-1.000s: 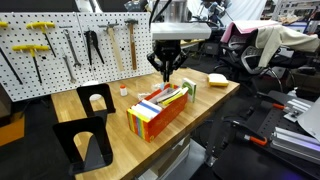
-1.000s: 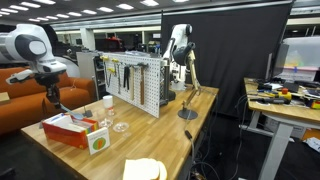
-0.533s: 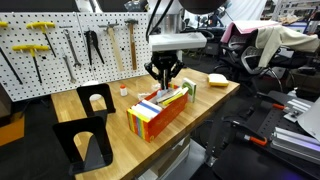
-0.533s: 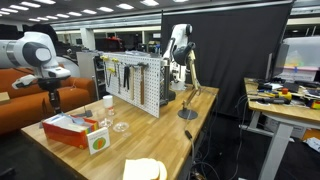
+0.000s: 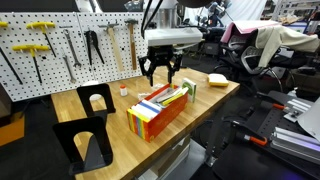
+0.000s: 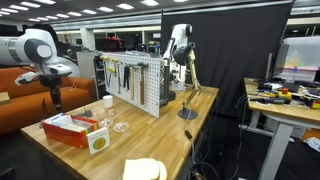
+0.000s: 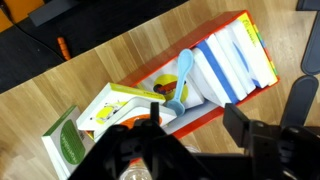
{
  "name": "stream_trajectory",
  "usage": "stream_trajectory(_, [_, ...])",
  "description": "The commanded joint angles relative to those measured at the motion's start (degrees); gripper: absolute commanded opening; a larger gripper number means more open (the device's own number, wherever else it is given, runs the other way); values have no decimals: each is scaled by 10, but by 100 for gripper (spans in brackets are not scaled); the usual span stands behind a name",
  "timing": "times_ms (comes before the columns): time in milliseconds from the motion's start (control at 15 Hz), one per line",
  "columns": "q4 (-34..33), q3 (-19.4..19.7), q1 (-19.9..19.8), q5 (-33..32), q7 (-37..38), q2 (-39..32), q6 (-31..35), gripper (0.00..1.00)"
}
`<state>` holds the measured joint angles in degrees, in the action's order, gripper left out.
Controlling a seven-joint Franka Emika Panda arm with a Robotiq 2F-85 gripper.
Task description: Remove the spoon from the glass cup and put it in the box
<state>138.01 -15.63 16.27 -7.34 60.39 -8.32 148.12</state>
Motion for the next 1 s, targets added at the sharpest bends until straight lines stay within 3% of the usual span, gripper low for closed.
stream_trajectory(0, [4,-2,7,41,-49,33,-21,98])
stream_trajectory(67, [7,-9,5,71,-72,49,-16,100])
stream_trajectory(133, [-1,4,13,33,-33,20,-4,89])
stream_trajectory(267, [1,-2,12,55,-53,41,-7,100])
stream_trajectory(933, [7,-3,11,57,-55,45,-9,100])
